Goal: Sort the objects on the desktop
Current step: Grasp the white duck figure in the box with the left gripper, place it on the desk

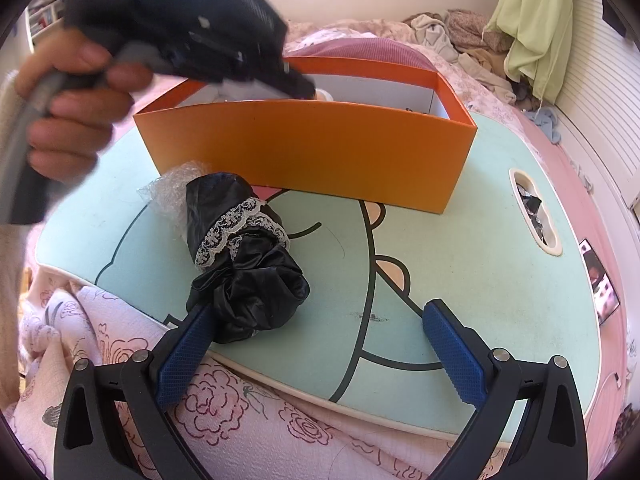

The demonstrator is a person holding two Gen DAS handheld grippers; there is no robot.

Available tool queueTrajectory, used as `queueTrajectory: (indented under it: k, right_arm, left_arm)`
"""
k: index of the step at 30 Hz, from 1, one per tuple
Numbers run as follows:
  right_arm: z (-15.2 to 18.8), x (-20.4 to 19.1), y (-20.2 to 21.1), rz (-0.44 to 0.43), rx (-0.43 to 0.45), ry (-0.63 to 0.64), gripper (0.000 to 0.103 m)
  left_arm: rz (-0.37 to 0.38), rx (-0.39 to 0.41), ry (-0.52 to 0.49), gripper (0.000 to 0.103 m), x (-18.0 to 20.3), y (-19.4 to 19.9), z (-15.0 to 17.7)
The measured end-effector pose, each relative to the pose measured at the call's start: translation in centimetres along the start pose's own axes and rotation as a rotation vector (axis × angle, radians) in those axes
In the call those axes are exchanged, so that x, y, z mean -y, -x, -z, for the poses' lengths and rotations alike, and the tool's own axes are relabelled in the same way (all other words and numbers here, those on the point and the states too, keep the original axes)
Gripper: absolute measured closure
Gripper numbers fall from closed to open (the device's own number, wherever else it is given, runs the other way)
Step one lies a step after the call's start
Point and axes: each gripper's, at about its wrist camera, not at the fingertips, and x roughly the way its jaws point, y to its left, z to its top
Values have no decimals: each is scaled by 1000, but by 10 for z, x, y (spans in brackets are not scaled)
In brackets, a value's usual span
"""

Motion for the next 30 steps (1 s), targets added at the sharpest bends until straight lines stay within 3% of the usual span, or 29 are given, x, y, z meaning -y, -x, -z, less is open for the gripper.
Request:
queueTrajectory:
  k: [7, 13, 17, 22, 25, 27, 29, 30]
  right_arm:
    - [0, 0, 0, 0, 0, 0, 1]
    - [1, 1, 0, -1, 1, 0, 0]
    - [1, 2, 1, -1, 1, 1, 0]
    - [2, 3, 1, -1, 2, 1, 0]
    - [3, 3, 1, -2, 2, 1, 0]
    - [3, 3, 2, -2, 3, 1, 0]
    - [3, 4, 1, -2, 3, 1, 0]
    - [3, 4, 2, -2, 3, 1, 0]
  left_arm:
    - [50, 116, -44, 102, 23, 47, 9]
    - [70, 179, -86, 102, 28, 79, 57]
    - [55, 183, -64, 102, 14, 73, 90]
    - [-65, 144, -39, 102, -1, 27, 102]
    - [-30, 210, -21, 101, -6, 30, 108]
    - [-16, 258, -18, 90, -2, 42, 113]
    - [-26, 283, -39, 52, 3, 56, 121]
    - [-44, 309, -50, 42, 6, 65, 128]
